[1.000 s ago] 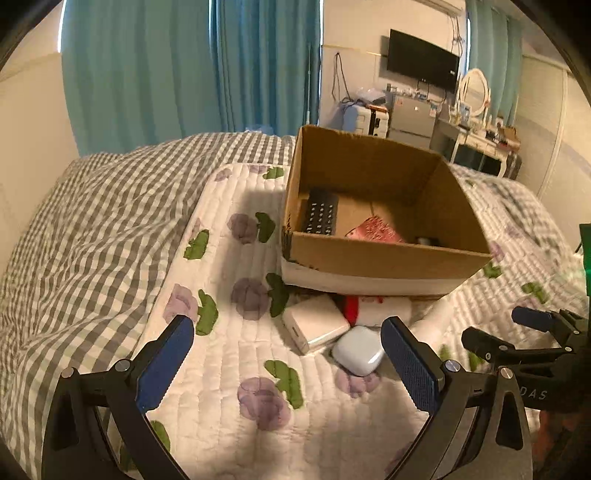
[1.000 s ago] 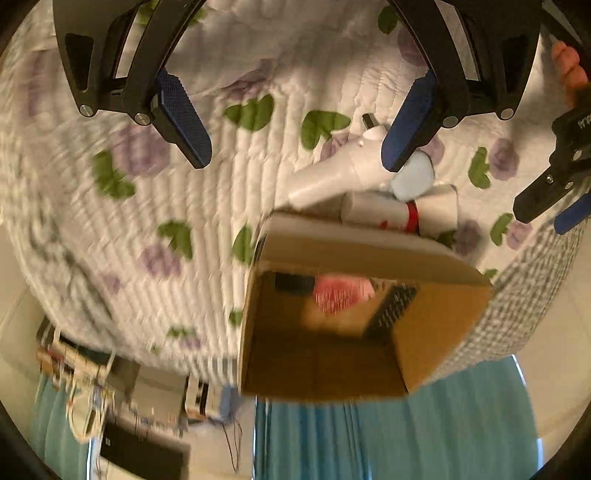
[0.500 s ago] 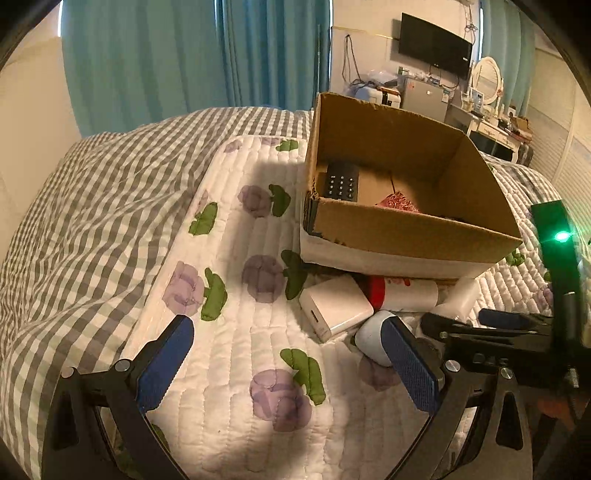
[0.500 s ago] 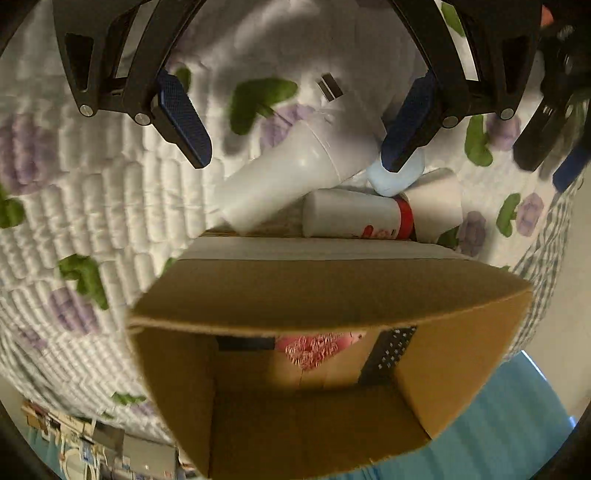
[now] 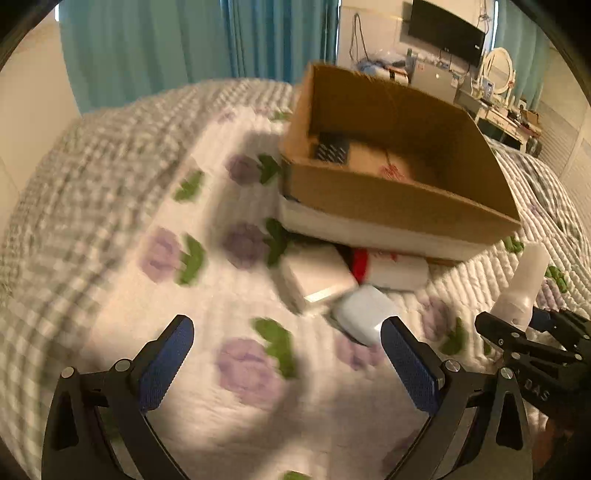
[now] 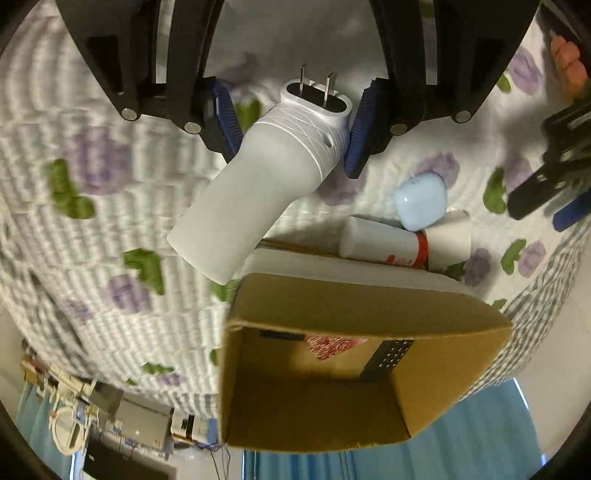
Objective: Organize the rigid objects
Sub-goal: 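Grasp the white hair dryer with the right tool while the left grasps the blue earbud case, then lower the earbud case into the box while the right lowers the hair dryer in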
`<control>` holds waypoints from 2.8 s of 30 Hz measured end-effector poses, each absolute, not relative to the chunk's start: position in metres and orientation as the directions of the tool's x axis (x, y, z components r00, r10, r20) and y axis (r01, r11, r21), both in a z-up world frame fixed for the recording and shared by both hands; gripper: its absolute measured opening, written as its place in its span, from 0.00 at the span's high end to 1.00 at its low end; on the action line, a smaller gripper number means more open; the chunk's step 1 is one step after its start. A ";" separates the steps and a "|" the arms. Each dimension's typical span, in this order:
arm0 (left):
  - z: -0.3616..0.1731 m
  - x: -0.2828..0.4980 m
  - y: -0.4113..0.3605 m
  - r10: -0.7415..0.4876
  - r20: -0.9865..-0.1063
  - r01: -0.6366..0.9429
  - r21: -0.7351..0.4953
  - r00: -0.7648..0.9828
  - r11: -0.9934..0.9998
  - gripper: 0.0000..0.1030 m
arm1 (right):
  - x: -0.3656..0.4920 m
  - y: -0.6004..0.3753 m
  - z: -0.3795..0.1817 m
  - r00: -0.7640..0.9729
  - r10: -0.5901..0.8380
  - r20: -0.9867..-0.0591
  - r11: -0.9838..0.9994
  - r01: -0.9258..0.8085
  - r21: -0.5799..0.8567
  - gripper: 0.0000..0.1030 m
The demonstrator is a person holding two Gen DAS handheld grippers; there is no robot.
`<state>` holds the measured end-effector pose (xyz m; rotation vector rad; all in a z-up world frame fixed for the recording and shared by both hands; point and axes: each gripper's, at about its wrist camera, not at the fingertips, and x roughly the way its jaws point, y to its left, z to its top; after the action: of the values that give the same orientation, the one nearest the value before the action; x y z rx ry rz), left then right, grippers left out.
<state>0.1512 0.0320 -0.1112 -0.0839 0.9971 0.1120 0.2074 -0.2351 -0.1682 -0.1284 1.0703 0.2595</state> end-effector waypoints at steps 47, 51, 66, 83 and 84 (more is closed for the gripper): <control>-0.008 0.149 -0.007 -0.073 -0.703 0.028 -0.075 0.707 0.997 0.46 | 0.193 -0.230 -0.057 0.568 0.170 -0.806 0.911 -0.402 -0.091 0.48; 0.008 0.171 0.001 -0.075 -0.688 0.027 -0.080 0.722 0.996 0.46 | 0.210 -0.221 -0.032 0.593 0.188 -0.783 0.903 -0.418 -0.100 0.48; -0.030 0.281 0.007 -0.057 -0.722 0.059 -0.023 0.689 0.998 0.45 | 0.283 -0.202 -0.028 0.601 0.187 -0.777 0.882 -0.451 -0.136 0.48; -0.011 0.280 0.030 -0.052 -0.679 0.042 -0.031 0.732 0.999 0.30 | 0.319 -0.186 -0.059 0.569 0.170 -0.804 0.869 -0.471 -0.149 0.48; -0.010 0.279 0.032 -0.052 -0.675 0.039 -0.034 0.736 0.999 0.30 | 0.323 -0.184 -0.063 0.565 0.175 -0.806 0.870 -0.472 -0.142 0.48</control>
<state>0.2792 0.0321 -0.0097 -0.0178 0.7420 -0.0500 0.3228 -0.1841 -0.0628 -0.3637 0.8947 0.3904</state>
